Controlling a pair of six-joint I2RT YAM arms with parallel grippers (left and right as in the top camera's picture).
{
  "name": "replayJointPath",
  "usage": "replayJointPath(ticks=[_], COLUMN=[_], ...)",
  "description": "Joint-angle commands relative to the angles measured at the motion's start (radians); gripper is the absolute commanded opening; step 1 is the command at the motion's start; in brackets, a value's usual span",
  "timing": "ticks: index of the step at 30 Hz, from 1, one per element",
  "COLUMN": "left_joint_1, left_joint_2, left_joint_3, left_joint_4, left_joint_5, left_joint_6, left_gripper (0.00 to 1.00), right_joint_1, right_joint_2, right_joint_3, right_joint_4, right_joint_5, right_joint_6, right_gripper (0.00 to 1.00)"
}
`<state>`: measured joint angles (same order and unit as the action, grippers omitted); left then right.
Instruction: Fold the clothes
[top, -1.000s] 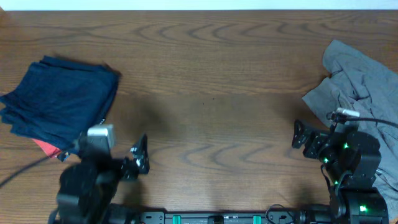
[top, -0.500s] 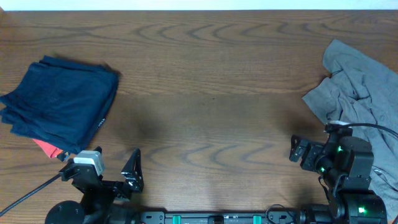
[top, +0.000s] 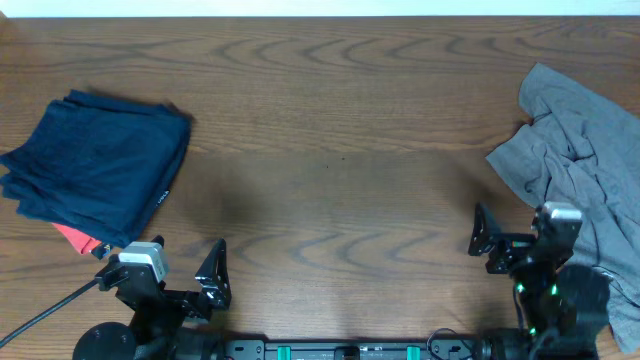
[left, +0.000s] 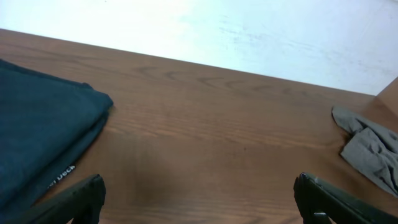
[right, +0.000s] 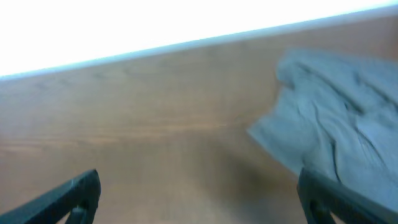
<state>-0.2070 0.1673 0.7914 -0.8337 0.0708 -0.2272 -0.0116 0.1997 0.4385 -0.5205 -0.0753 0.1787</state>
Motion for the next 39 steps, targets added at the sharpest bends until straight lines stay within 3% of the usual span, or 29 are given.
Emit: replayJointPath(ticks=[1, 4, 11, 17, 21, 39], left_joint_1=[-0.004, -0.004, -0.004, -0.004, -0.004, -0.004], left_joint_2=[-0.005, -0.005, -0.005, -0.005, -0.005, -0.005], left_joint_3=[-0.004, -0.004, -0.004, -0.004, -0.004, -0.004], left_joint_4=[0.000, 0.000, 0.000, 0.000, 0.000, 0.000], left_joint_5=[-0.012, -0.012, -0.012, -0.012, -0.012, -0.012], left_joint_6=[0.017, 0.017, 0.017, 0.017, 0.017, 0.017], left_gripper=[0.98, 0.98, 0.98, 0.98, 0.98, 0.98], right_joint_1=[0.025, 0.037, 0.039, 0.039, 0.039, 0.039], right_joint_2=[-0.115, -0.196, -0.195, -0.195, -0.192, -0.187], right_joint_3=[-0.122, -0.226, -0.428, -0.433, -0.433, -0.433], right_joint_4=[0.098, 0.254, 0.650, 0.576, 0.455, 0.456], right_joint_5=[-0.016, -0.016, -0.023, -0.034, -0.031, -0.030], right_joint_6=[-0.043, -0.046, -0.113, -0.323, -0.322, -0.322], right_gripper=[0.99, 0.99, 0.99, 0.99, 0.99, 0.99])
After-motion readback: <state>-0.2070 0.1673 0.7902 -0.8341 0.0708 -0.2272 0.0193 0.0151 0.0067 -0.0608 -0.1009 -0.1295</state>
